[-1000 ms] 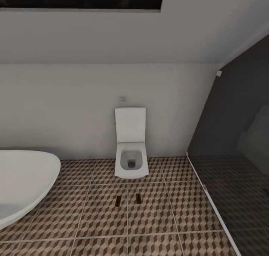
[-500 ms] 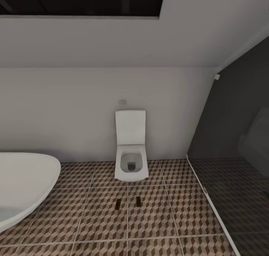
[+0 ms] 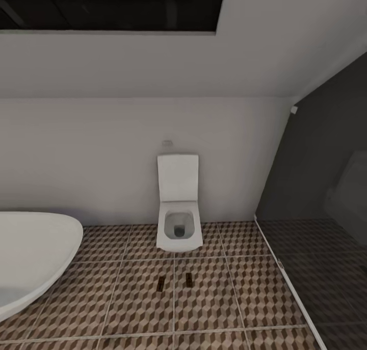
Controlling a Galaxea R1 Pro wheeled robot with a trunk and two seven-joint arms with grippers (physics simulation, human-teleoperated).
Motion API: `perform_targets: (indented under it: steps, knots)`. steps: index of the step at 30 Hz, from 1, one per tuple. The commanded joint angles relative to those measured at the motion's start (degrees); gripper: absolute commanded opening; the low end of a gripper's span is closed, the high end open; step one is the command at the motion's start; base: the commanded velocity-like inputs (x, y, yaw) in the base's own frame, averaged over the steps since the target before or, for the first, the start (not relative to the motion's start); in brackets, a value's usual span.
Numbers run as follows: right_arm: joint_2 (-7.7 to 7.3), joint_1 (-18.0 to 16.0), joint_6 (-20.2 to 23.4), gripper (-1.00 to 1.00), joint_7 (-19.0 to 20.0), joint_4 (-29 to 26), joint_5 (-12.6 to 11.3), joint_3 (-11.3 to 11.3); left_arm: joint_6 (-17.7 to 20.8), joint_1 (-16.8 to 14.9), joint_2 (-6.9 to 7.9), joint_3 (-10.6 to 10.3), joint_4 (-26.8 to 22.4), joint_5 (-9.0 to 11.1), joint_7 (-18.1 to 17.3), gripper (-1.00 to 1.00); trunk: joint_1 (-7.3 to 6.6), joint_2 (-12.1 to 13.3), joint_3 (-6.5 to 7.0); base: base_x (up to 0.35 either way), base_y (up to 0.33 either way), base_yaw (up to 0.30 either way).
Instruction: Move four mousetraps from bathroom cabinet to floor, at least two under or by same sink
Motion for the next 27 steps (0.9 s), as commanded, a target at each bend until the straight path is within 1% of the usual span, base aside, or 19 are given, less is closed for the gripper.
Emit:
perform_targets:
  steps: [1,27]
  knots:
    - [0.01,0.0,0.0,1.0,-0.2,0.0,-0.5,0.5,-0.3,-0.1,-0.06,-0.3,0.2,0.2,0.0,1.0,0.03,-0.1,-0.02,0.0,0.0,0.0]
    - [0.1,0.0,0.0,1.0,-0.1,0.0,-0.5,0.5,-0.3,-0.1,-0.06,-0.4,0.2,0.2,0.0,1.0,0.03,-0.1,2.41,0.0,0.0,0.0]
